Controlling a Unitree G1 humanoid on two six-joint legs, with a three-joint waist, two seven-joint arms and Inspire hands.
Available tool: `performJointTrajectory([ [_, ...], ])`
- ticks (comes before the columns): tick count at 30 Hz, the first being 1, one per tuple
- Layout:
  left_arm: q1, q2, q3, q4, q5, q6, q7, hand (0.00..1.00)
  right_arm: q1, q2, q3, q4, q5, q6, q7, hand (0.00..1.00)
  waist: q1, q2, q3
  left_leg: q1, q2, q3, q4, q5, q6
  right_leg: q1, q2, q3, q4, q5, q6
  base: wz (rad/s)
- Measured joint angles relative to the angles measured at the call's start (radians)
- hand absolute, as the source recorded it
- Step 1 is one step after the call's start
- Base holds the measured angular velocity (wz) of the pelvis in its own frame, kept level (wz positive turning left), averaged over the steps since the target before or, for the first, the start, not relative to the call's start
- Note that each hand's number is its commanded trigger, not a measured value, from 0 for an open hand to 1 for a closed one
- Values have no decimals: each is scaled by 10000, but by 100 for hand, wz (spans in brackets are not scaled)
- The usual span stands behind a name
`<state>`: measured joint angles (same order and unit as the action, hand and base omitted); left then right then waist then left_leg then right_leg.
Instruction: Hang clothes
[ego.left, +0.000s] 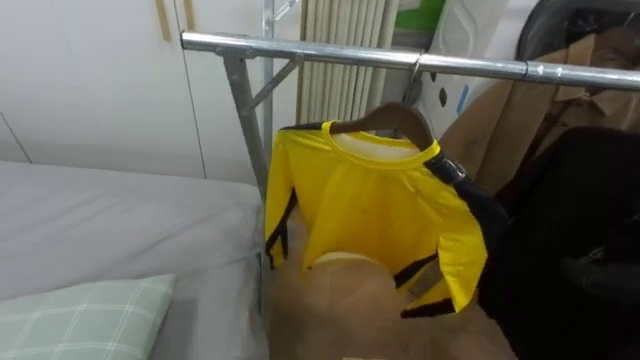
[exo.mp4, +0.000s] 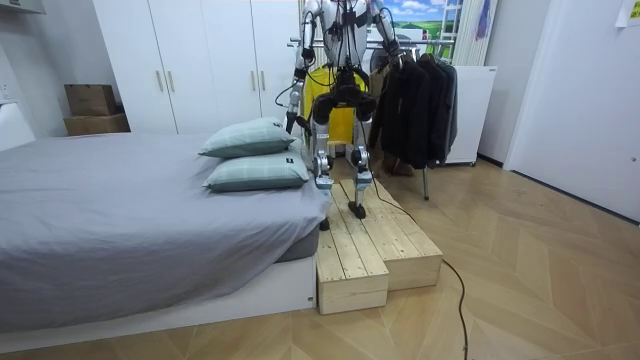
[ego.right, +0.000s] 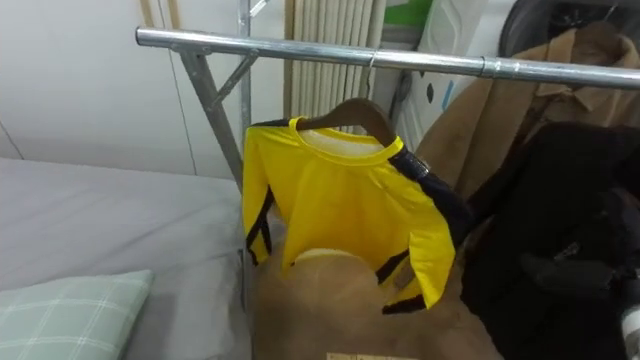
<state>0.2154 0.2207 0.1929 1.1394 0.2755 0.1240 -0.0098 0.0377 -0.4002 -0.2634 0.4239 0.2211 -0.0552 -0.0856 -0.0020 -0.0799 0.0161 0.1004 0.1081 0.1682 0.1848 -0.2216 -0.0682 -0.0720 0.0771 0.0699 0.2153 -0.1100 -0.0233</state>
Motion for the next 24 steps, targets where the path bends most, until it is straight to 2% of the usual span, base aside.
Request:
performJointTrajectory([
  [2, 16, -27, -10, 14, 1, 0, 3, 0, 345, 378, 3, 110, 330, -31, 58, 0, -140, 70, 17, 9, 18, 24, -91, -6, -5, -20, 30, 34, -6, 11, -1, -3],
  [4, 35, -57, -7, 21, 4, 0, 13, 0, 616, 1009, 11, 1064, 521, -189, 216, 0, -273, 160, 17, 99, 35, 89, -186, -5, -10, -27, 69, 87, 37, 26, -9, -7],
  [7, 63, -178, -6, 70, 5, -1, 28, 0, 1235, 1518, 121, 2076, 910, -176, 567, 0, -270, 377, -53, 167, 55, 241, -228, -20, -28, -39, 93, 134, 89, 46, -36, -15],
  [10, 58, -220, -6, 75, 21, -2, 29, 0, 1709, 1838, 195, 3053, 1171, -231, 1096, 0, -465, 534, -49, 144, 54, 277, -233, -19, -28, -136, 106, 181, 163, 59, -41, -6],
  [13, 51, -239, 24, 84, 11, -123, 31, 0, 1835, 2084, 154, 4718, 1401, -400, 1643, 0, -647, 551, -51, 156, 56, 374, -230, -19, -29, -149, 121, 240, 260, 34, -52, -9],
  [15, 45, -266, -38, 143, 11, -232, 34, 0, 1925, 2131, 320, 5487, 1771, -395, 1880, 0, -706, 590, -47, 177, 54, 488, -242, -20, -29, -165, 119, 267, 267, 39, -51, -14],
  [18, -97, -331, -93, 589, 3, -346, 79, 0, 2073, 2233, 471, 6461, 2011, -410, 2358, 0, -772, 701, -82, 315, 44, 665, -349, -22, -29, -167, 141, 400, 265, 52, -46, -17],
  [19, -117, -364, -110, 698, 1, -378, 95, 0, 2104, 2329, 471, 6834, 2023, -412, 2424, 0, -792, 772, -96, 335, 44, 711, -356, -48, -34, -160, 156, 444, 265, 47, -40, -14],
  [24, -389, -468, -448, 699, -41, -419, 227, 0, 2096, 2692, 475, 7792, 1996, -386, 2503, 0, -1020, 838, -101, 345, 29, 770, -339, -67, -14, -174, 155, 509, 284, 61, -27, -5],
])
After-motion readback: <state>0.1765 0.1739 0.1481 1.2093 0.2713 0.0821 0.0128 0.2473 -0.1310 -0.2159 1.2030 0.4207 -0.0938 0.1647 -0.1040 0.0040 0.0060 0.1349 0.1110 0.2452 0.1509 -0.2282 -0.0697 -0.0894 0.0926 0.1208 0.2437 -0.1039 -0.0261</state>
